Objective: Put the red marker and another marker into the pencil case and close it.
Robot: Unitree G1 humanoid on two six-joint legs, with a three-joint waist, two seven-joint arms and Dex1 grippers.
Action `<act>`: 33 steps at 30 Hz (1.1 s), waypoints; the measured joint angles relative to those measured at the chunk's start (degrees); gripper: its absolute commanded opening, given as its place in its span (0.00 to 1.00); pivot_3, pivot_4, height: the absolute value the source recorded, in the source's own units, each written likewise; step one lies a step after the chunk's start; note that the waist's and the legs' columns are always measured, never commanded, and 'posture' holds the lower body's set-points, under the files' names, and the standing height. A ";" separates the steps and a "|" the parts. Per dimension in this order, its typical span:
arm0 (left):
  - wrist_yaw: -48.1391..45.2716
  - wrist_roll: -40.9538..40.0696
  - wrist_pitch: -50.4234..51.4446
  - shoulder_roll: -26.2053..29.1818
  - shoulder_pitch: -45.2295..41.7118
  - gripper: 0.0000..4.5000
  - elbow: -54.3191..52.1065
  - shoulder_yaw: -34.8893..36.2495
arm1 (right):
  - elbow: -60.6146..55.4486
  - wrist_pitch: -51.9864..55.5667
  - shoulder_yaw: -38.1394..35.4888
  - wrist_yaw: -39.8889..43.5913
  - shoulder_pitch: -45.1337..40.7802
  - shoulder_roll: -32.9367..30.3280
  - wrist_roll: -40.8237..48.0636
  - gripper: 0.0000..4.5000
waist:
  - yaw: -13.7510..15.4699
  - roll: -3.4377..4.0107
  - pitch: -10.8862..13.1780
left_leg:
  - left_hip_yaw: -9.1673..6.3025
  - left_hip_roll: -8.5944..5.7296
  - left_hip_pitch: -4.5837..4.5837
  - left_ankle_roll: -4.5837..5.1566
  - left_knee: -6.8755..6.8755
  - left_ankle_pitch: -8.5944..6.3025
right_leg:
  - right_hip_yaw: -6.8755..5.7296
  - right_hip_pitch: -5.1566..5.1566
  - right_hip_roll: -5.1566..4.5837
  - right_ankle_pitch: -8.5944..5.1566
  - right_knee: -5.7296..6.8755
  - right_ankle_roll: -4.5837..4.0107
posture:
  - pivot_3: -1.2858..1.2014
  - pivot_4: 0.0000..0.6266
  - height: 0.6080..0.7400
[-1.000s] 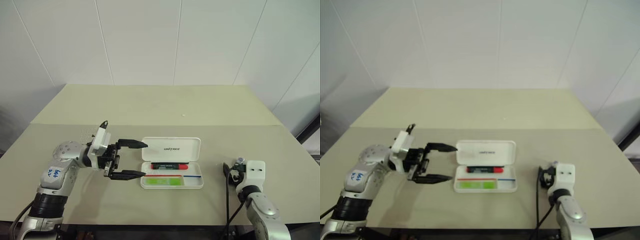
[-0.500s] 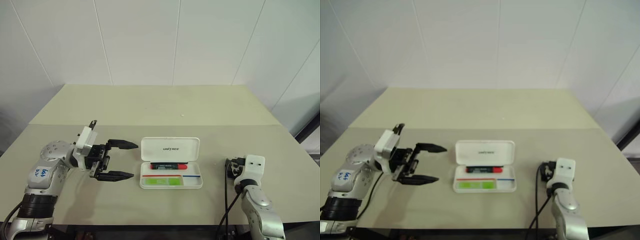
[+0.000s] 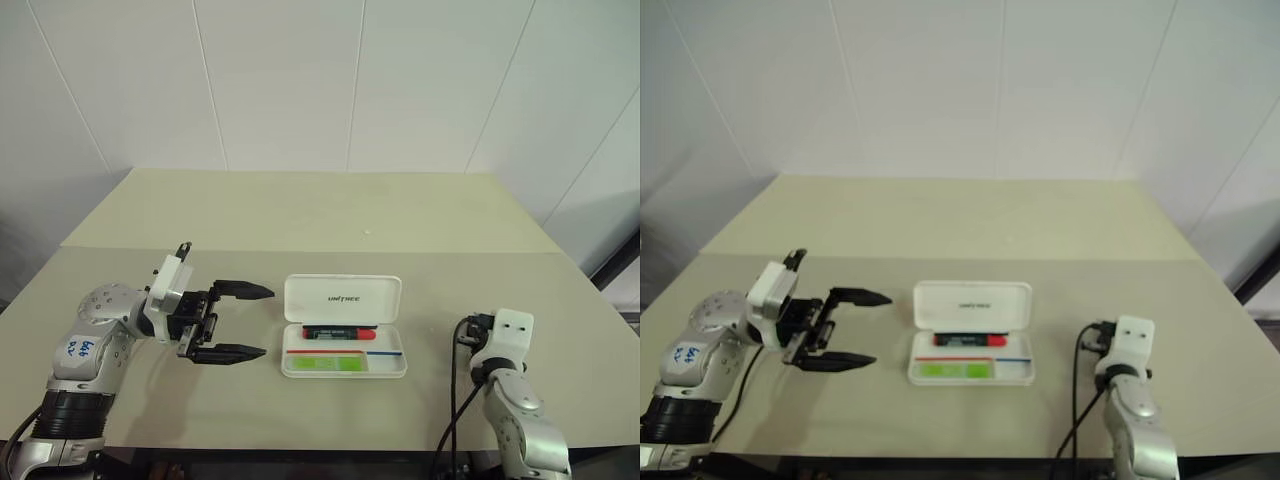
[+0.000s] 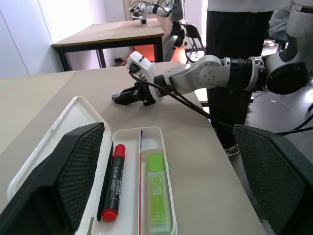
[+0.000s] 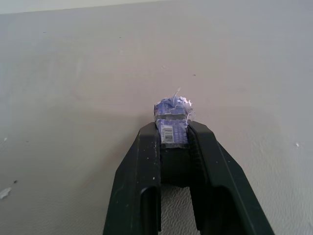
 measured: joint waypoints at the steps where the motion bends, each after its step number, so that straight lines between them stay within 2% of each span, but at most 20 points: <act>1: 0.00 0.00 -0.02 -0.08 0.00 1.00 0.00 -0.01 | -0.07 0.20 -0.08 1.75 -0.37 -1.02 1.10 0.25 | 0.00 0.05 0.03 | 0.00 0.00 0.00 0.00 -0.03 0.00 | 0.00 -0.01 0.01 0.02 0.00 0.04 | 0.52 0.24 1.00; 9: 0.01 0.01 -0.52 -1.15 -0.27 1.00 0.06 -0.24 | -6.90 5.42 0.19 18.98 -4.89 -13.89 11.08 0.25 | -0.53 0.23 0.14 | -0.02 0.04 -0.04 0.01 -0.19 -0.01 | -0.03 -0.10 0.03 -0.02 -0.04 0.08 | 0.52 0.24 1.00; 18: 0.52 0.06 -1.28 -1.63 -0.33 1.00 0.23 -0.29 | -17.24 12.56 6.93 44.23 -5.03 -27.18 24.79 0.25 | -0.40 0.22 0.15 | -0.03 0.03 -0.10 0.03 -0.13 -0.03 | -0.06 -0.06 0.00 -0.02 -0.16 0.11 | 0.52 0.24 1.00; 22: 0.94 0.06 -1.62 -1.64 -0.27 1.00 0.21 -0.28 | -16.21 12.85 11.33 53.64 -6.24 -32.28 25.07 0.25 | -0.29 0.21 0.15 | -0.02 0.04 -0.10 0.03 -0.09 -0.04 | -0.06 -0.05 0.01 -0.01 -0.18 0.11 | 0.52 0.24 1.00; 29: 2.28 0.03 -1.66 -1.66 1.17 1.00 -0.37 -0.08 | -4.71 8.24 19.20 65.56 -10.44 -33.80 19.00 0.25 | -0.19 0.20 0.16 | 0.00 0.04 -0.12 0.02 -0.09 -0.05 | -0.06 -0.09 0.01 -0.02 -0.18 0.11 | 0.52 0.24 1.00; 33: 2.84 0.00 -1.66 -1.50 2.72 1.00 -0.83 0.34 | -0.94 6.05 21.56 69.59 -13.17 -33.80 16.82 0.25 | -0.10 0.20 0.16 | -0.02 0.05 -0.13 0.00 -0.09 -0.06 | -0.08 -0.10 0.00 -0.01 -0.18 0.11 | 0.52 0.24 1.00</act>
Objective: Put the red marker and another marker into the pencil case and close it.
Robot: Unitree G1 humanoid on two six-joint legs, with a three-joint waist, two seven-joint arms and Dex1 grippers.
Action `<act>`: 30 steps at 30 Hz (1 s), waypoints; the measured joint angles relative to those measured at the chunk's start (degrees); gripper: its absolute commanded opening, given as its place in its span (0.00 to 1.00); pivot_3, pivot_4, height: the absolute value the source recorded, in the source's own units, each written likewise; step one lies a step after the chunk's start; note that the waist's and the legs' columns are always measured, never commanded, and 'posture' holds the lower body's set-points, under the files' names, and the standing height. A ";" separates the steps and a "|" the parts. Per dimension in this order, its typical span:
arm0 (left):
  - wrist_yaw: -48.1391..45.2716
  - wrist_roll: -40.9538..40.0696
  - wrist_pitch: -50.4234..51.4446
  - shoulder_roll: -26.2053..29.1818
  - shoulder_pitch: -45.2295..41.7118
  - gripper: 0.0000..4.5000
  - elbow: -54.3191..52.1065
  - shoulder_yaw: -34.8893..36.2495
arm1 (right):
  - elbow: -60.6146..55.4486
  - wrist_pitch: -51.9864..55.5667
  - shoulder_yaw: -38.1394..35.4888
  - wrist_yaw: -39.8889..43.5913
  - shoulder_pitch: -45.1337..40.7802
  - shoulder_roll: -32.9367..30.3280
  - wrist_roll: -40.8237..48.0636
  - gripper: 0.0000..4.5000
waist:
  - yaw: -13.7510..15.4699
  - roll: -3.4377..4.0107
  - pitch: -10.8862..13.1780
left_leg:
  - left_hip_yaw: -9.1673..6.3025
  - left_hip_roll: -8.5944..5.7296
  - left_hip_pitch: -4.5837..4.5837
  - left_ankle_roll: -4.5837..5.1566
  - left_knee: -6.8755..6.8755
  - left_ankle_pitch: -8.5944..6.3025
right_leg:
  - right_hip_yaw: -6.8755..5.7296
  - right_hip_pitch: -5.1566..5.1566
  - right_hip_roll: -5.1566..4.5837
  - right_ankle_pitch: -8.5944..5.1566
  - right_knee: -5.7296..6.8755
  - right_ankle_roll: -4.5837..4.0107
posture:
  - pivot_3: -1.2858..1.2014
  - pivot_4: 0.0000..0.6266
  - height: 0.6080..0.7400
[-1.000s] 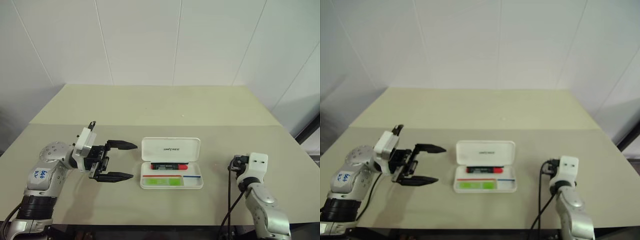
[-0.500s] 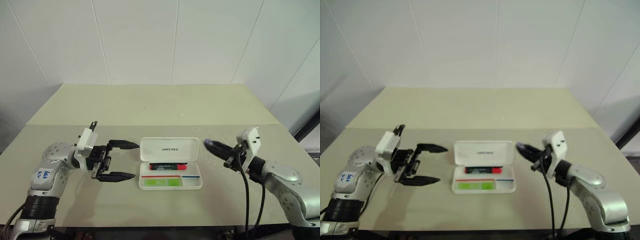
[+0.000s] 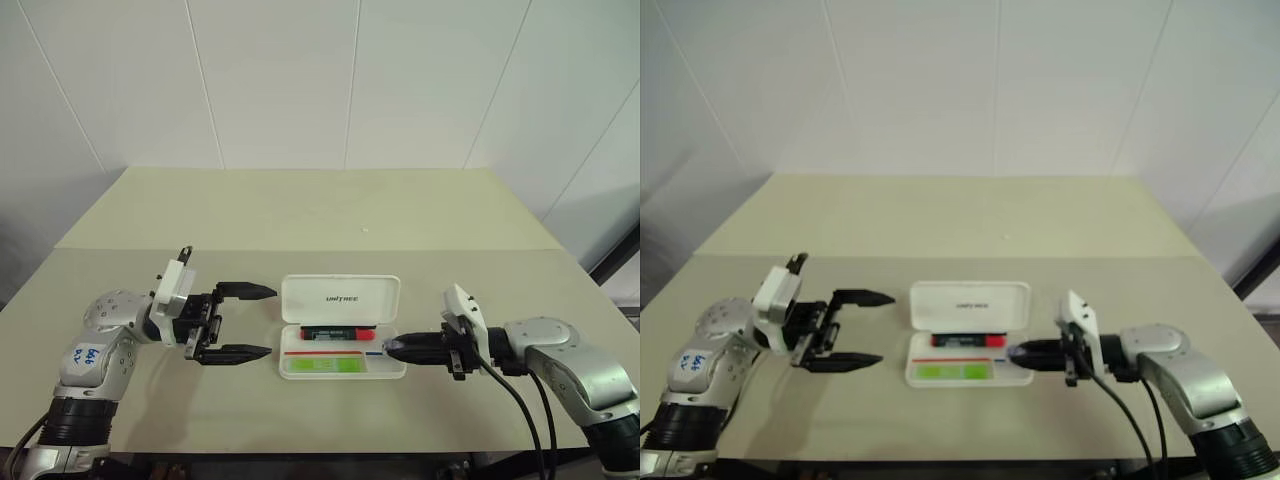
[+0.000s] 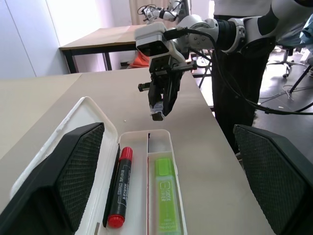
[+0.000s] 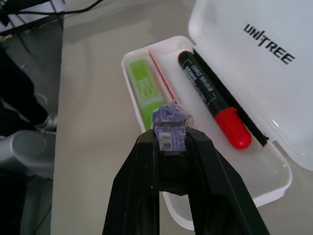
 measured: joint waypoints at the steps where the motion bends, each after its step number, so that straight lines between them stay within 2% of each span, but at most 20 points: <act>1: 0.19 -0.02 0.01 0.22 0.39 1.00 -0.17 0.26 | 0.97 -0.38 0.54 0.92 -0.55 0.00 -0.72 0.25 | 0.10 0.00 0.00 | 0.00 0.00 0.00 0.00 0.00 0.00 | 0.00 0.00 0.00 0.00 0.00 0.00 | 0.52 0.24 1.00; 10: 0.41 -0.15 0.10 1.73 4.02 1.00 -2.29 2.06 | 6.52 -2.82 4.95 3.66 -3.97 3.34 -5.91 0.25 | 0.25 0.00 0.00 | 0.00 0.00 0.00 -0.02 0.00 -0.01 | -0.01 0.00 -0.01 0.00 -0.01 -0.01 | 0.52 0.24 1.00; 19: -0.27 -0.15 -0.20 3.67 6.41 1.00 -1.98 3.01 | 9.75 -4.82 5.67 4.24 -5.14 4.17 -8.38 0.25 | 0.37 0.01 0.00 | 0.00 0.00 -0.01 -0.04 0.00 -0.02 | -0.02 -0.01 -0.01 -0.02 -0.01 -0.03 | 0.52 0.24 1.00; 28: 0.20 -0.12 -0.69 3.68 6.01 1.00 -1.74 2.99 | 10.76 -5.00 5.67 5.93 -6.10 4.17 -8.50 0.94 | 0.36 0.01 0.01 | 0.00 0.00 -0.01 -0.04 0.00 -0.03 | -0.02 -0.02 -0.01 -0.02 0.00 -0.03 | 0.52 0.24 1.00; 29: 0.21 -0.12 -0.73 3.67 5.98 1.00 -1.72 2.99 | 10.75 -4.96 5.67 5.95 -6.10 4.17 -8.49 0.99 | 0.36 0.01 0.00 | 0.00 0.00 -0.01 -0.04 0.00 -0.03 | -0.02 -0.02 -0.01 -0.02 0.00 -0.03 | 0.52 0.24 1.00; 30: 0.21 -0.11 -0.75 3.67 5.95 1.00 -1.64 2.97 | 10.70 -4.88 5.67 5.96 -6.10 4.15 -8.48 0.99 | 0.36 0.01 0.01 | 0.00 0.00 -0.01 -0.04 0.00 -0.03 | -0.02 -0.02 -0.01 -0.02 0.00 -0.03 | 0.52 0.24 1.00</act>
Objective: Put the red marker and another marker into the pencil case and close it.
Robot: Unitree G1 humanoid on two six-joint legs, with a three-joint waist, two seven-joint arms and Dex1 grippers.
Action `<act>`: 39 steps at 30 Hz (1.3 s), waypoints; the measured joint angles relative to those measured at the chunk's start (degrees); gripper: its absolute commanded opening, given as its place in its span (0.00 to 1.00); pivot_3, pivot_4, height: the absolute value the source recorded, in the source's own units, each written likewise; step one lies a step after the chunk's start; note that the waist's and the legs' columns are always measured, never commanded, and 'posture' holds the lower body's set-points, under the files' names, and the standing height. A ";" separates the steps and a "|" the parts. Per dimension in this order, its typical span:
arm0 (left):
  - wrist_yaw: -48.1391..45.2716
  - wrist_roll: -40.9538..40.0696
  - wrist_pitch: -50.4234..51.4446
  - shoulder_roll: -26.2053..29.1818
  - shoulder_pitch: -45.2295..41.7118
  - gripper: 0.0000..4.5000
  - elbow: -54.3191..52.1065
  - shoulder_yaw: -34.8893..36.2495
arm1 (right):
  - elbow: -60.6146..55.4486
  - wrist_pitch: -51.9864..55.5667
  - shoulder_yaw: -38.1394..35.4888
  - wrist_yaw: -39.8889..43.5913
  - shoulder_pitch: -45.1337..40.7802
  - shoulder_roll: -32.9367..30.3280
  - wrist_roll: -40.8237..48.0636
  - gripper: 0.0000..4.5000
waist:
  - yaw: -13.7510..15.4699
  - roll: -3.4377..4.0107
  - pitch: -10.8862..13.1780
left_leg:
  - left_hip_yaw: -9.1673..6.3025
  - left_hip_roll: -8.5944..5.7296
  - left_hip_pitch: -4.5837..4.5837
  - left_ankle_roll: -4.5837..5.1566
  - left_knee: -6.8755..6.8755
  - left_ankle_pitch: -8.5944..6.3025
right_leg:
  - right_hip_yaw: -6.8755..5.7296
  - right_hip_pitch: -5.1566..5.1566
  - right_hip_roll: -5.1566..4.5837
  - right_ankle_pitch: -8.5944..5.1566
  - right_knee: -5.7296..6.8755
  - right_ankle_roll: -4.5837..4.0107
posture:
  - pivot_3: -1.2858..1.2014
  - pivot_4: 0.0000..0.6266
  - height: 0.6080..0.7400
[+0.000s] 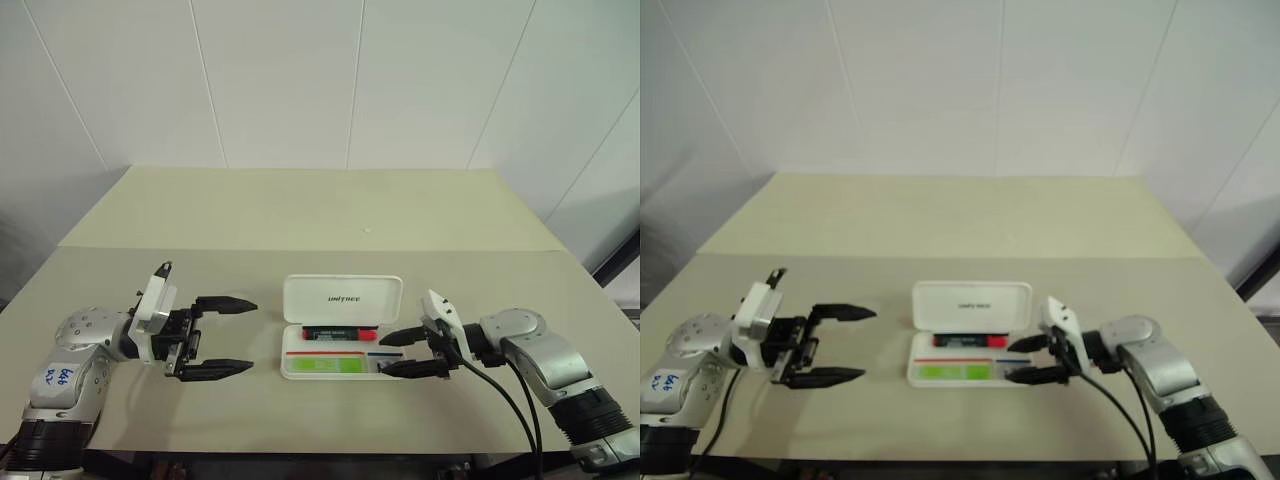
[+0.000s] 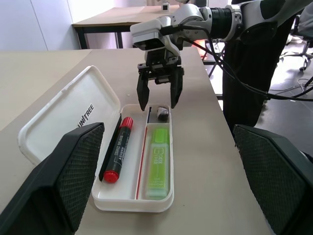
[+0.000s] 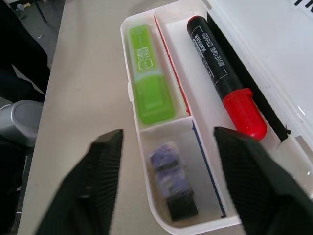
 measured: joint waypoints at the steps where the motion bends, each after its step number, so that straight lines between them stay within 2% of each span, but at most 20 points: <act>1: 0.00 0.01 -0.01 0.00 -0.08 1.00 0.12 -0.04 | -0.09 0.03 0.00 0.00 0.00 -0.02 0.00 0.99 | 0.01 0.00 0.00 | 0.00 0.00 0.00 0.00 0.00 0.00 | 0.00 0.00 0.00 0.00 0.00 0.00 | 0.52 0.24 1.00; 6: 0.01 0.19 -0.21 -0.01 -1.53 1.00 0.48 -0.20 | -2.78 0.27 -1.14 -0.01 0.66 -0.78 0.67 0.99 | 0.09 0.00 0.00 | 0.00 0.00 -0.01 0.00 0.00 0.00 | 0.00 0.00 0.00 0.00 0.00 0.00 | 0.52 0.24 1.00; 16: -0.02 1.74 -2.93 -0.48 -4.98 1.00 6.09 -0.81 | -10.76 -0.11 -13.83 1.26 5.62 -1.08 12.05 0.99 | 0.15 0.00 0.00 | -0.02 0.00 -0.01 0.00 0.02 0.00 | -0.02 0.03 0.00 0.01 0.00 0.02 | 0.52 0.24 1.00; 23: -0.93 2.91 -6.72 -2.11 -9.93 1.00 15.75 -0.74 | -10.30 -3.75 -23.44 1.64 8.68 -3.69 14.65 0.99 | 0.23 0.00 0.00 | -0.01 -0.01 -0.01 0.00 0.02 0.00 | -0.04 0.03 0.01 0.01 0.01 0.02 | 0.52 0.24 1.00; 29: -2.64 5.08 -11.03 -2.78 -15.95 1.00 25.00 -0.92 | -9.91 -4.43 -27.28 0.74 12.13 -5.28 14.70 0.99 | 0.17 0.00 0.00 | -0.01 -0.02 -0.01 0.00 0.06 0.00 | -0.03 0.03 0.01 0.02 0.04 0.04 | 0.52 0.24 1.00; 32: -3.19 7.22 -13.77 -3.55 -19.24 0.87 30.23 -1.47 | -11.09 -4.19 -27.82 -0.40 13.45 -5.31 15.19 1.00 | 0.15 0.00 0.00 | -0.01 -0.02 0.00 0.00 0.08 0.00 | -0.03 0.02 0.01 0.02 0.10 0.04 | 0.52 0.24 1.00; 39: -1.45 15.95 -22.48 -5.03 -28.81 0.35 48.09 -4.81 | -14.67 -3.82 -30.18 -1.46 16.97 -5.31 18.47 1.00 | 0.32 -0.02 0.01 | -0.03 -0.05 -0.03 0.01 0.11 0.01 | -0.04 0.03 0.01 0.03 0.09 0.07 | 0.52 0.24 1.00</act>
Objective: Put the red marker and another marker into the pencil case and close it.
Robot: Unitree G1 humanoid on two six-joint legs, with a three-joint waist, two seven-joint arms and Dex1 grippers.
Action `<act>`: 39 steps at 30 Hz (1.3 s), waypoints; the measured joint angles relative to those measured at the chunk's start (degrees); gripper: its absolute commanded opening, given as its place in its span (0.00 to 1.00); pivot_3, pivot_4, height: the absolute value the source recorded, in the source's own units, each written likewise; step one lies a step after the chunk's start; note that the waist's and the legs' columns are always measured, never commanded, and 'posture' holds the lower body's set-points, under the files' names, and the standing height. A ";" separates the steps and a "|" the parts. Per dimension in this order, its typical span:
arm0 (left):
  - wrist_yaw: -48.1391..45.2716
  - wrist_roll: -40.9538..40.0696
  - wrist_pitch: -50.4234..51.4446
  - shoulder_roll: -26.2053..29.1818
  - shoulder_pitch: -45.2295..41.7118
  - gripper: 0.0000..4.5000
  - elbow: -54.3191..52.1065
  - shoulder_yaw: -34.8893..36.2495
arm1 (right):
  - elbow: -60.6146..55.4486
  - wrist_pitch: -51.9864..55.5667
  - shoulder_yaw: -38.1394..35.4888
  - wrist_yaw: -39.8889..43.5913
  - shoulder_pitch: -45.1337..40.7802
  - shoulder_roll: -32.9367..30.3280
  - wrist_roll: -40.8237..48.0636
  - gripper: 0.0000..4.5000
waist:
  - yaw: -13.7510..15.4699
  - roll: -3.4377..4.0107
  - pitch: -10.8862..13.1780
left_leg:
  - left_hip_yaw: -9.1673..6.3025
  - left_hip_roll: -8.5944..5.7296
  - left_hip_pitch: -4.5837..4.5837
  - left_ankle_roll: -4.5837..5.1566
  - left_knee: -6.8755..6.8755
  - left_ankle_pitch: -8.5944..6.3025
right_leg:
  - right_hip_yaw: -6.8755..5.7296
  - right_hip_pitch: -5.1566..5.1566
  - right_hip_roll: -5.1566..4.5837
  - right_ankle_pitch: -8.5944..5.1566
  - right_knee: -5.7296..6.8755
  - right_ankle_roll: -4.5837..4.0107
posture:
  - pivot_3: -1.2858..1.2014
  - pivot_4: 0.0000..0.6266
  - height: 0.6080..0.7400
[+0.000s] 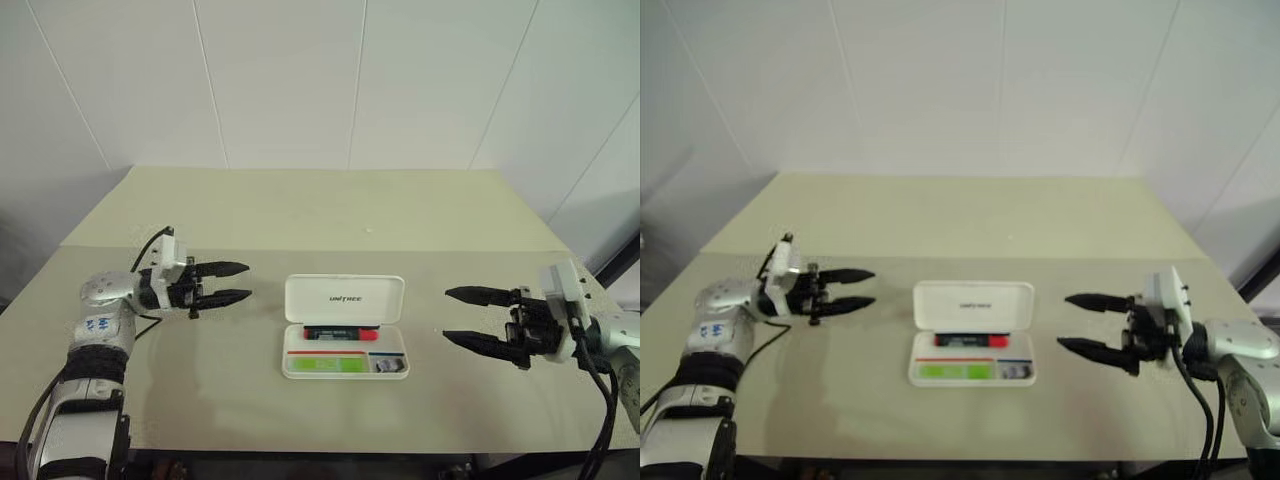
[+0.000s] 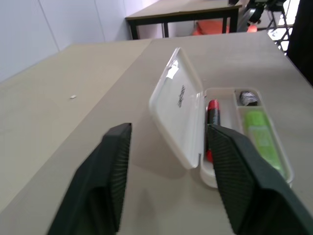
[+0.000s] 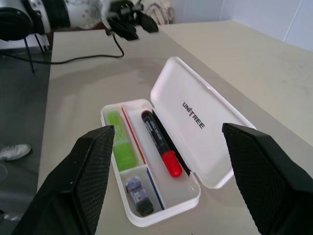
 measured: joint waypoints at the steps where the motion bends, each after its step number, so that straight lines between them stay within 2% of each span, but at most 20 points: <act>1: 0.40 1.43 -1.58 -0.11 -1.32 0.28 2.53 -0.59 | -0.10 -0.01 -0.39 0.26 0.46 0.00 0.43 1.00 | -0.01 0.00 0.00 | 0.01 -0.01 -0.01 0.00 0.00 0.00 | 0.00 0.00 -0.01 0.00 -0.02 0.01 | 0.52 0.24 1.00; 3: 1.42 4.61 -4.58 -0.38 -4.41 0.11 8.45 -1.93 | -0.15 -0.03 -1.23 0.59 1.25 -0.11 1.14 1.00 | -0.01 0.00 0.00 | 0.00 -0.02 -0.03 0.00 0.01 0.00 | 0.00 0.00 -0.01 0.01 -0.02 0.03 | 0.52 0.24 1.00; 5: 2.83 7.92 -7.51 -0.89 -7.32 0.01 13.75 -3.59 | -0.15 -0.04 -1.62 0.72 1.54 -0.17 1.64 1.00 | -0.01 -0.01 0.00 | 0.00 -0.03 -0.04 0.00 0.01 0.00 | 0.00 0.00 -0.01 0.02 -0.03 0.05 | 0.52 0.24 1.00; 12: 9.90 15.08 -12.16 -5.33 -13.03 0.01 24.51 -5.79 | -0.28 0.00 -2.23 0.07 3.24 -0.53 1.81 1.00 | -0.02 -0.02 0.01 | -0.01 -0.03 -0.06 0.00 0.01 0.00 | 0.00 -0.02 -0.01 0.00 -0.01 0.09 | 0.52 0.24 1.00; 22: 17.79 20.66 -12.47 -10.18 -16.34 0.01 28.74 -7.21 | -0.93 0.05 -3.97 -0.88 6.09 -1.32 2.23 1.00 | 0.05 -0.06 0.04 | -0.02 -0.06 -0.07 0.00 0.05 0.00 | 0.01 -0.01 -0.01 0.02 0.03 0.13 | 0.52 0.24 1.00; 26: 14.97 20.23 -11.56 -12.36 -18.10 0.01 28.84 -5.89 | 0.27 -0.11 -5.64 -0.16 6.24 -1.64 2.78 1.00 | 0.06 -0.10 0.06 | -0.02 -0.06 -0.09 0.00 0.05 0.00 | 0.01 -0.01 -0.01 0.02 0.02 0.14 | 0.52 0.24 1.00; 34: 1.95 18.72 -11.38 -13.30 -21.06 0.01 28.34 -4.37 | 7.02 -1.55 -7.05 4.09 4.90 -2.15 3.50 1.00 | -0.15 -0.10 0.06 | 0.00 -0.06 -0.06 0.00 0.04 0.00 | 0.02 -0.01 0.01 0.02 0.03 0.14 | 0.52 0.24 1.00; 39: -2.01 18.57 -13.50 -13.42 -21.06 0.01 26.95 -4.59 | 10.46 -3.19 -8.05 6.71 2.47 -2.15 4.63 1.00 | -0.08 -0.10 0.06 | -0.01 -0.06 -0.06 0.00 0.06 0.00 | 0.02 -0.01 0.00 0.02 0.04 0.15 | 0.52 0.24 1.00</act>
